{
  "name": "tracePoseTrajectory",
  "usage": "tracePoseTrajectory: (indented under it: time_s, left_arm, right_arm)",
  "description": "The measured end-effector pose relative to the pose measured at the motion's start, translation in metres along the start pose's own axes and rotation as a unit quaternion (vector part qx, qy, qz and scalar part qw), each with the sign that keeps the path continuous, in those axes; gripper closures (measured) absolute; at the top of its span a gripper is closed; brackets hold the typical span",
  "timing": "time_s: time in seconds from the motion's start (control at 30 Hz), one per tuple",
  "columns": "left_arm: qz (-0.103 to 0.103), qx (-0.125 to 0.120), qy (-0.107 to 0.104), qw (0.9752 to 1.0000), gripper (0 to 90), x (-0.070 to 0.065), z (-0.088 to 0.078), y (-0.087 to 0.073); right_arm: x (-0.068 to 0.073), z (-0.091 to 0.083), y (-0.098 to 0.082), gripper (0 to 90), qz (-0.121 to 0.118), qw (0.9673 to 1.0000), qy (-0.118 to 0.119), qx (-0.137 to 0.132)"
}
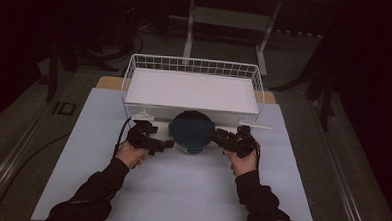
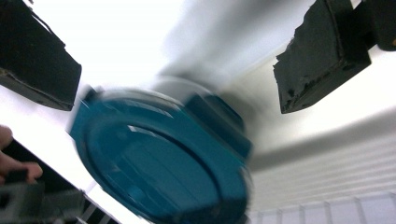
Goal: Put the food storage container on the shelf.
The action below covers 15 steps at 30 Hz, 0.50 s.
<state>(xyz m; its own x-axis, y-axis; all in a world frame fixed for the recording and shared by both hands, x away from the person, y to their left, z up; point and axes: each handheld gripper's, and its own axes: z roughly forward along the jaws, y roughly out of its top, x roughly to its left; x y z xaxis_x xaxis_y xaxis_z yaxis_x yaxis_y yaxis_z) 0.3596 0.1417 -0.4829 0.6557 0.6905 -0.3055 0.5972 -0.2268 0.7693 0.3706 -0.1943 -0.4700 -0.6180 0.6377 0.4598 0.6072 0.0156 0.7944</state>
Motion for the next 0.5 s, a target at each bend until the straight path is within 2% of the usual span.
tracePoseTrajectory:
  time_s: [0.13, 0.27, 0.37, 0.5]
  left_arm:
    - [0.011, 0.006, -0.006, 0.9999, 0.4, -0.005, -0.010, -0.004]
    - [0.025, 0.005, -0.027, 0.9993, 0.4, -0.012, -0.021, -0.009]
    - [0.045, 0.012, -0.037, 0.9982, 0.4, -0.020, -0.030, -0.013]
    - [0.064, 0.021, -0.032, 0.9972, 0.4, -0.030, -0.038, -0.021]
  right_arm:
    - [0.012, -0.001, -0.007, 41.6, -0.009, 0.9998, 0.015, 0.007]
    - [0.021, -0.002, -0.016, 43.0, -0.009, 0.9993, 0.030, 0.019]
    - [0.029, -0.003, -0.022, 47.7, -0.016, 0.9989, 0.036, 0.027]
    - [0.037, -0.002, -0.030, 57.5, -0.031, 0.9981, 0.032, 0.042]
